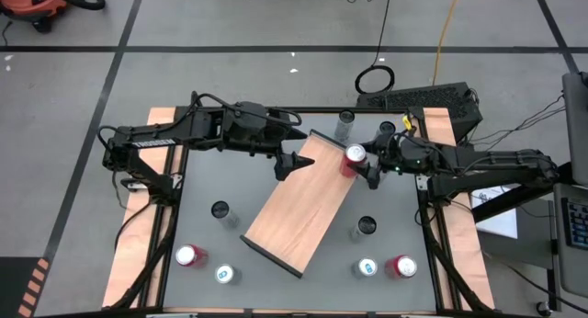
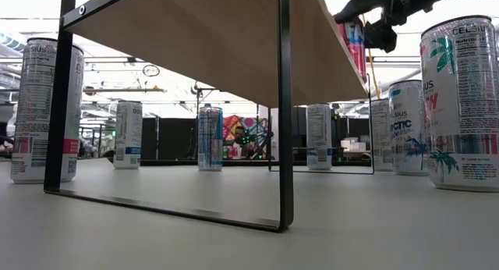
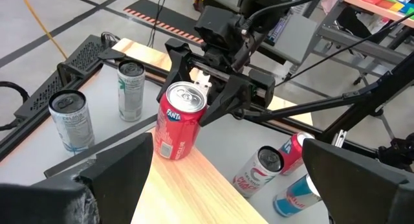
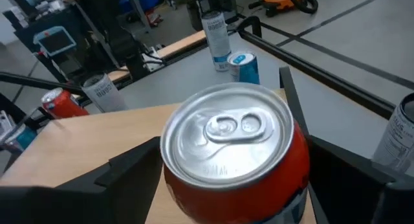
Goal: Place canned beverage on shelf
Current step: Put the red soda can on the shelf
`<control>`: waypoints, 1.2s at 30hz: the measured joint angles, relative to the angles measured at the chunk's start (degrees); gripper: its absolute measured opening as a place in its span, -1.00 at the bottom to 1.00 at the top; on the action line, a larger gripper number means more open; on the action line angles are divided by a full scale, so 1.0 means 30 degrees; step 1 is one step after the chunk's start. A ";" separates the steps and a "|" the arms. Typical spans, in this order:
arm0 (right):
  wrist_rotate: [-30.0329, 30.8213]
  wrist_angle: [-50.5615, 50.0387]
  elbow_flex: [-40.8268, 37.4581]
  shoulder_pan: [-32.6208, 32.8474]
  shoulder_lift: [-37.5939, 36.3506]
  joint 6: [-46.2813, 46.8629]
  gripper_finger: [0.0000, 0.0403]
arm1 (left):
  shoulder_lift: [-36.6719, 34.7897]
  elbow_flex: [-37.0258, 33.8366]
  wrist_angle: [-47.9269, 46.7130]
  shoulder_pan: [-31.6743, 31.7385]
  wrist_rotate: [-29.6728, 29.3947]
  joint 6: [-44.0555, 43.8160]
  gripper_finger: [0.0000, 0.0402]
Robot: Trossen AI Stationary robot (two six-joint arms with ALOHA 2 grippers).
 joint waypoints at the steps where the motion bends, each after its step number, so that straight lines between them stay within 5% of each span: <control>1: 0.0000 0.0010 0.0073 0.0000 0.0000 0.0000 0.67 | 0.0000 0.0000 0.0000 0.0000 0.0000 -0.0022 0.98; 9: 0.1163 -0.0974 0.2060 -0.0007 0.0000 -0.0740 0.67 | 0.0000 0.0000 0.0000 0.0000 0.0000 -0.0028 0.98; 19: 0.1300 -0.9417 0.5107 0.0162 -0.0022 0.0829 0.57 | 0.0000 0.0000 0.0000 -0.0030 -0.0084 -0.0064 0.98; 36: -0.0666 -1.0931 0.4277 0.0423 0.1493 0.3446 -0.51 | 0.0000 0.0000 0.0000 -0.0146 -0.0321 -0.0058 0.98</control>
